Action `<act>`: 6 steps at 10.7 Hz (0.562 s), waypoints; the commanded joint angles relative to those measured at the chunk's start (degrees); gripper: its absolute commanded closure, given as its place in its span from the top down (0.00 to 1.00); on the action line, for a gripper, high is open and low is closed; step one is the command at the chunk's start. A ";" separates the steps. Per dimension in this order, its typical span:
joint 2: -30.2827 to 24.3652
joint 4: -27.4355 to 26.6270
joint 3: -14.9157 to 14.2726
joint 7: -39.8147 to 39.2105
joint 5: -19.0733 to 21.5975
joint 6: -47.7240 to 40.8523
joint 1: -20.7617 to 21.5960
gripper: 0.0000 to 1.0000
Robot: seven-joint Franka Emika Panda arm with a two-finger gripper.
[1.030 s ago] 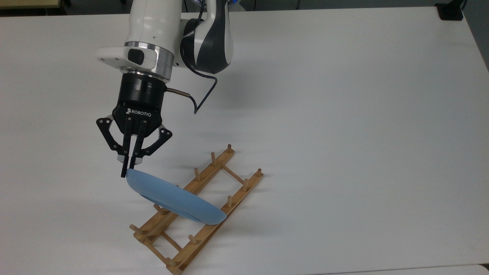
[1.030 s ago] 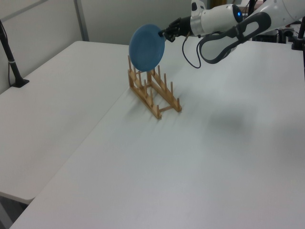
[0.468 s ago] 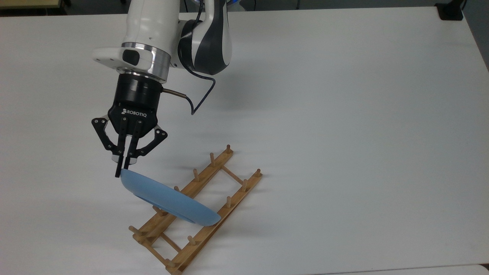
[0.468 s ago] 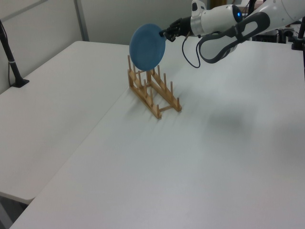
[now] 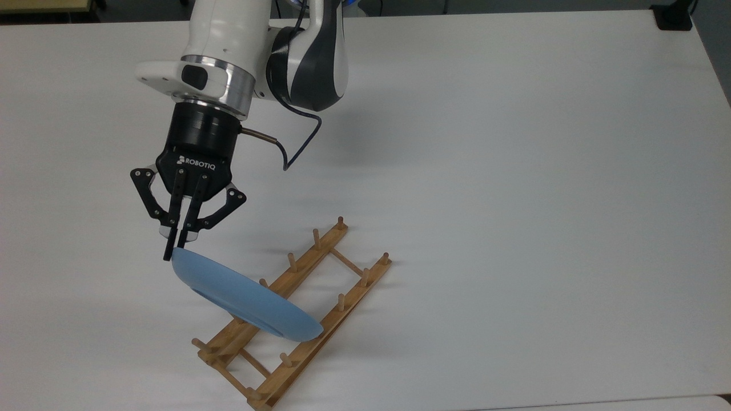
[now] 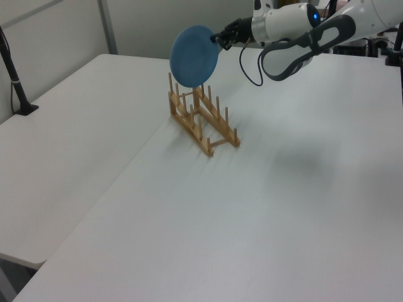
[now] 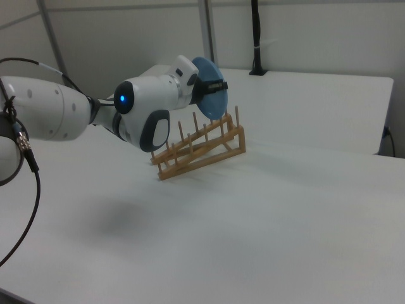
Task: Place plate in plate rack
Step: 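Carry the upright plate over the wooden rack and lower it between pegs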
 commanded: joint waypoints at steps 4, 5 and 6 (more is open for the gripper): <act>1.53 0.16 -4.74 -0.49 2.89 1.22 5.02 0.00; 1.89 0.16 -4.74 -0.49 2.89 1.22 4.93 0.00; 2.24 0.16 -4.74 -0.58 2.80 1.22 4.93 0.00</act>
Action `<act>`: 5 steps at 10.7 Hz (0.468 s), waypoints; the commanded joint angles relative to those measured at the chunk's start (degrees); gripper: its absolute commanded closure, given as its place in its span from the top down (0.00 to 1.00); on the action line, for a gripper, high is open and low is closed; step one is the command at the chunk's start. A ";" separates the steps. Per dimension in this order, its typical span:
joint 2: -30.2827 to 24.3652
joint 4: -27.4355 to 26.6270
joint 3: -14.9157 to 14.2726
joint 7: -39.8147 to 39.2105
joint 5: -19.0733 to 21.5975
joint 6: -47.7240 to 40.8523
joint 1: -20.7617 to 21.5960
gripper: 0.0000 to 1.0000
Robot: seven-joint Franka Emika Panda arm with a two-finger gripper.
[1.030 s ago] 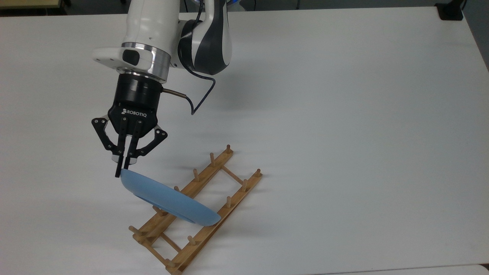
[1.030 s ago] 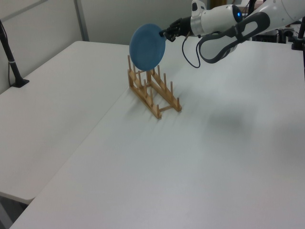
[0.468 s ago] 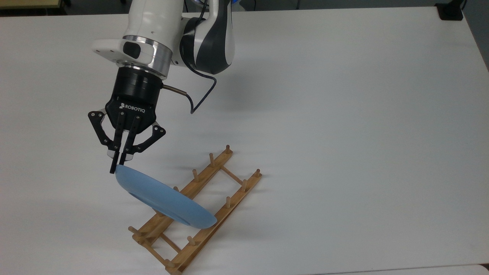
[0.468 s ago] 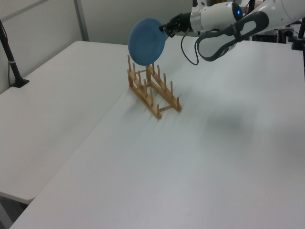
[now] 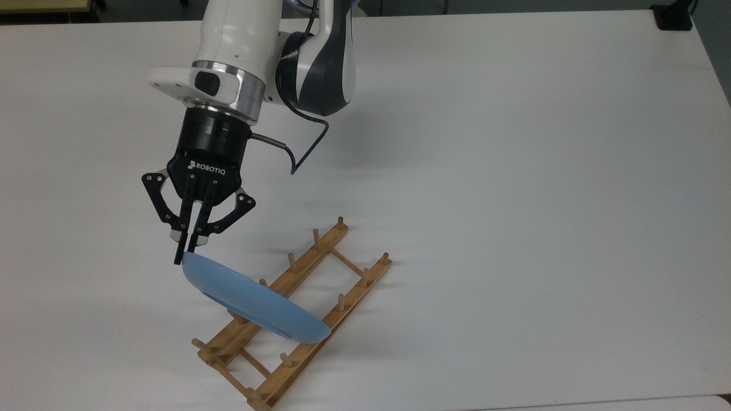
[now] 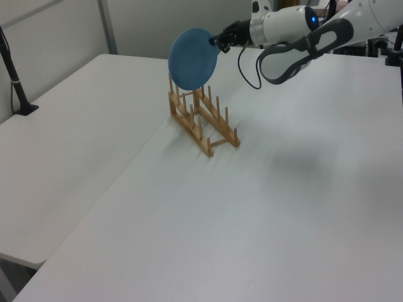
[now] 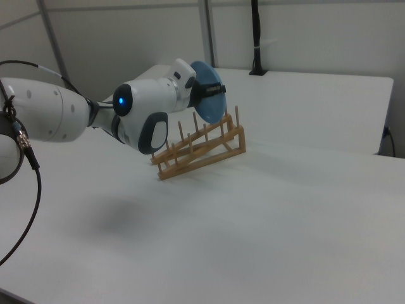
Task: Place plate in plate rack
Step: 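Carry the upright plate over the wooden rack and lower it between pegs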
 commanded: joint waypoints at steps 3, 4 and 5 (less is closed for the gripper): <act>2.23 0.27 -1.59 -0.58 1.54 1.22 1.48 0.00; 2.23 0.36 -1.50 -0.58 1.54 1.22 1.48 0.00; 2.23 0.27 -1.50 -0.75 1.45 1.22 1.48 0.00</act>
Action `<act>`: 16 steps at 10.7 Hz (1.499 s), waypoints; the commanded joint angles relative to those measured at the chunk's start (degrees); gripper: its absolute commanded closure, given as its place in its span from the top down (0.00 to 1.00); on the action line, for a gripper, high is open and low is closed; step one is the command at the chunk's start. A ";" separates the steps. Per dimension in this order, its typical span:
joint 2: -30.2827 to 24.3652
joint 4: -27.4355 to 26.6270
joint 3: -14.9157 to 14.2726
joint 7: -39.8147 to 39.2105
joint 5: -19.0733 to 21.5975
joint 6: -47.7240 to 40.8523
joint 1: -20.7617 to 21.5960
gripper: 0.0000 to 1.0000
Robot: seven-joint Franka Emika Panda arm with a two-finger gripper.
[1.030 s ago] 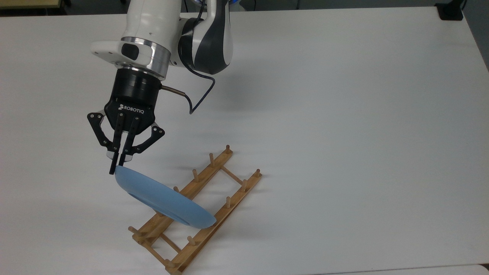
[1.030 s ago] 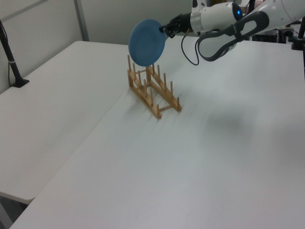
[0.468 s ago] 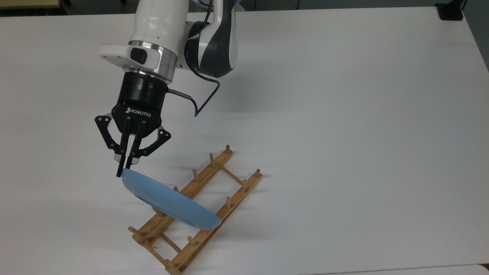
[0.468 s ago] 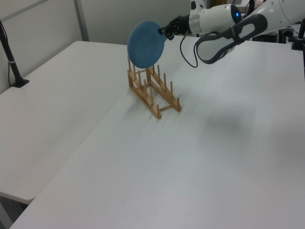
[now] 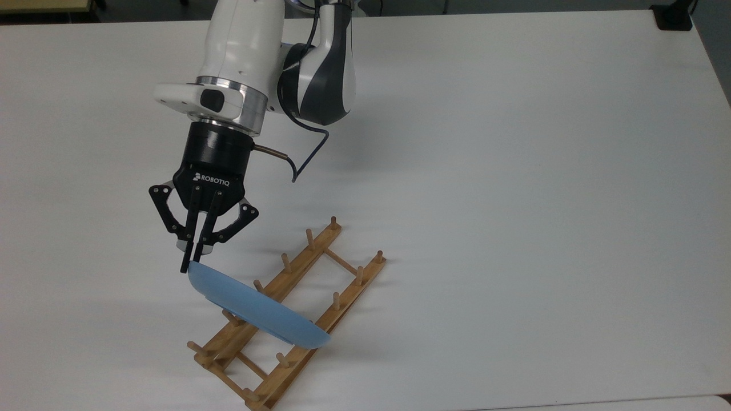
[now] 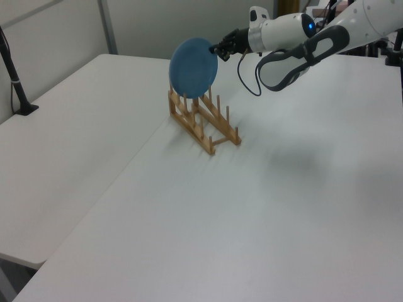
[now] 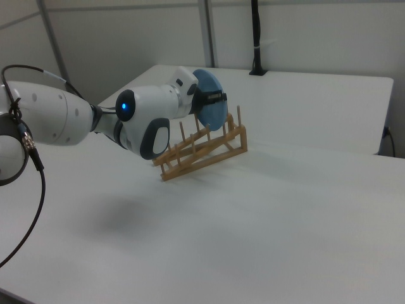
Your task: Place plate in plate rack
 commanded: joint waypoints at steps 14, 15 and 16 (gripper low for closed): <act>-19.47 -1.66 8.48 -0.23 12.88 -23.40 -7.03 1.00; -22.37 -1.49 8.48 -0.31 12.36 -32.00 -8.34 1.00; -25.27 -1.40 8.48 -0.31 11.31 -41.49 -10.10 1.00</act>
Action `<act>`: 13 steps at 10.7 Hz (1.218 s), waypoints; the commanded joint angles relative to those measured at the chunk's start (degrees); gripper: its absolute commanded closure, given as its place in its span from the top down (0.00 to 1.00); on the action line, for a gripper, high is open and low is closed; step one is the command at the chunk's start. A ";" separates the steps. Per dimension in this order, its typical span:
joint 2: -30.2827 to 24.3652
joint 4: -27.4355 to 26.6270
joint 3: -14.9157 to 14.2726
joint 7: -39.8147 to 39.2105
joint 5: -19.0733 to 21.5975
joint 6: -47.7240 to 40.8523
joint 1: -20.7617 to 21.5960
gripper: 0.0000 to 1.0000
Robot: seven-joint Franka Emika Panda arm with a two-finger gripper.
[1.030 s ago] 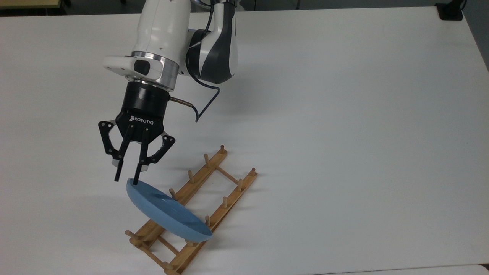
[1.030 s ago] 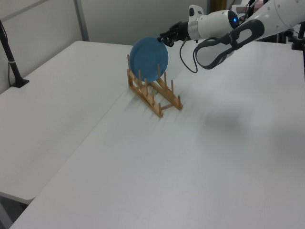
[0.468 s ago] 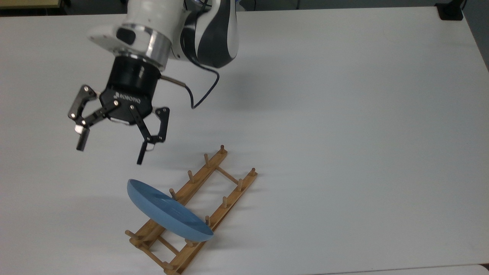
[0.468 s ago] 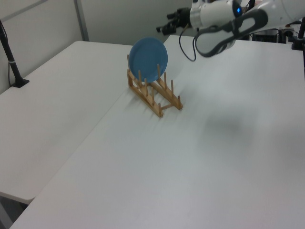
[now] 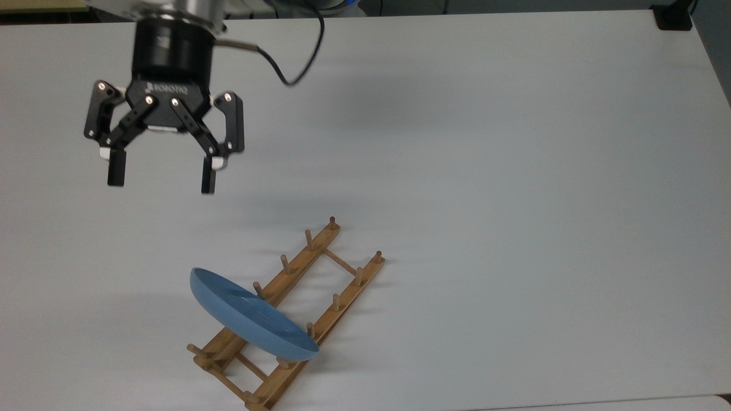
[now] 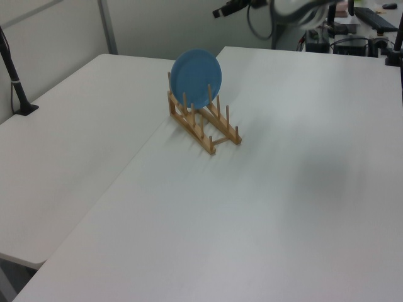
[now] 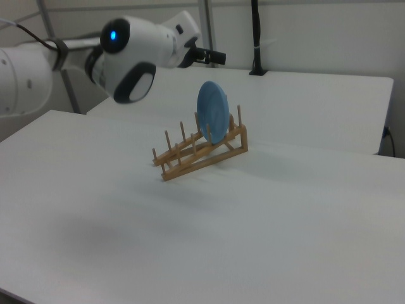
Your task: Place plate in plate rack
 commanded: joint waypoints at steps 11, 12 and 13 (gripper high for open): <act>-29.49 -0.33 2.19 24.70 -22.74 -91.30 -5.76 1.00; -29.49 -0.50 2.28 24.79 -22.75 -87.38 -5.84 1.00; -29.05 -0.76 2.37 25.75 -22.75 -84.12 -5.76 1.00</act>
